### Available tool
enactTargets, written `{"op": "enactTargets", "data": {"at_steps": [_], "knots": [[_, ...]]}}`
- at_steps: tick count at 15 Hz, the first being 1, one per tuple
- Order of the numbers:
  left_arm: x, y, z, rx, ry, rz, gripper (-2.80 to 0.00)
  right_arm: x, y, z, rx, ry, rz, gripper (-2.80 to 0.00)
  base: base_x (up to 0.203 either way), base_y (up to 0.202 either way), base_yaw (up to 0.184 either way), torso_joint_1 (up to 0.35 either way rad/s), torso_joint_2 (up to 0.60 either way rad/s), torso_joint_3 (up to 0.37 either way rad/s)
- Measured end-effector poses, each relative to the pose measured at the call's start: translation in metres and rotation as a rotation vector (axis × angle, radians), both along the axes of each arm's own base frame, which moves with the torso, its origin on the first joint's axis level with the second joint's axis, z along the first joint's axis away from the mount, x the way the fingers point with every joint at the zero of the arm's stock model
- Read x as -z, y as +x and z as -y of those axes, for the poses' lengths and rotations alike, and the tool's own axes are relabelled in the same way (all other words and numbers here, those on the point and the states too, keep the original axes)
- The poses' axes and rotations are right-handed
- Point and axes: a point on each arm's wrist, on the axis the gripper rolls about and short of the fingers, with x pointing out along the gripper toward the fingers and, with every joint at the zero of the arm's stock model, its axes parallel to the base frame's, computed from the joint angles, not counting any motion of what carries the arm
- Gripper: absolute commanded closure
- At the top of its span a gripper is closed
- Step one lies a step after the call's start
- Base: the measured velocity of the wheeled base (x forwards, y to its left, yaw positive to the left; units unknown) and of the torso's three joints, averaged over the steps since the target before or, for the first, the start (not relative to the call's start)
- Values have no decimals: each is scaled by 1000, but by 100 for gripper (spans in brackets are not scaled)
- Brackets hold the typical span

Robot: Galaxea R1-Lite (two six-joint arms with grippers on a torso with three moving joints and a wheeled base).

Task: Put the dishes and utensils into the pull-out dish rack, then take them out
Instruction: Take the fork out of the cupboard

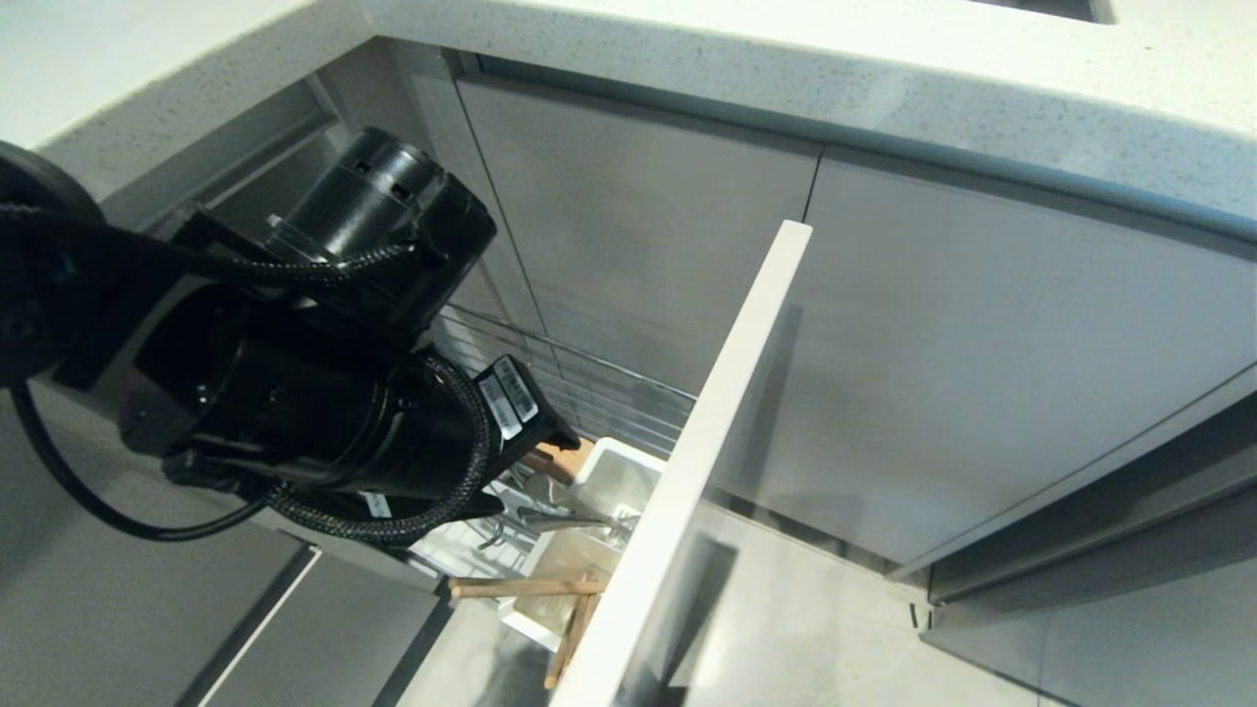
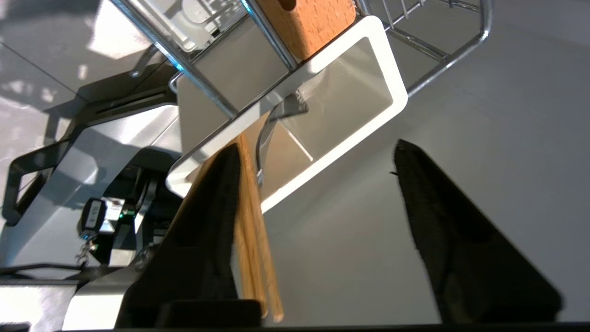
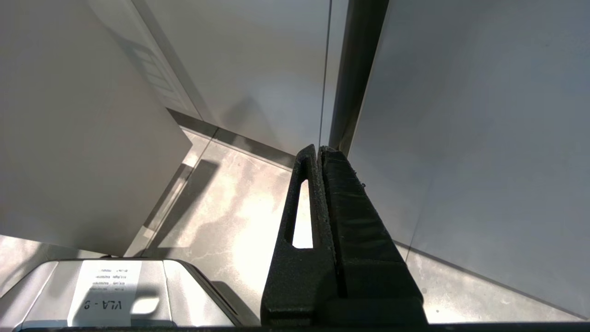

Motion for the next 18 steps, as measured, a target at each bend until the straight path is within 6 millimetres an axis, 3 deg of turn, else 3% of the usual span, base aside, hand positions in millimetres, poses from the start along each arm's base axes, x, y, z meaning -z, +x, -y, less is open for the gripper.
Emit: {"op": "enactTargets", "data": {"at_steps": [9,18], "knots": [[14,17,11,-15,-79,72,-280,0,0,0,0,0,0,0,0,0,0,0,0,0],[20,15,12,43,-126,-15,-280,0,0,0,0,0,0,0,0,0,0,0,0,0]]}}
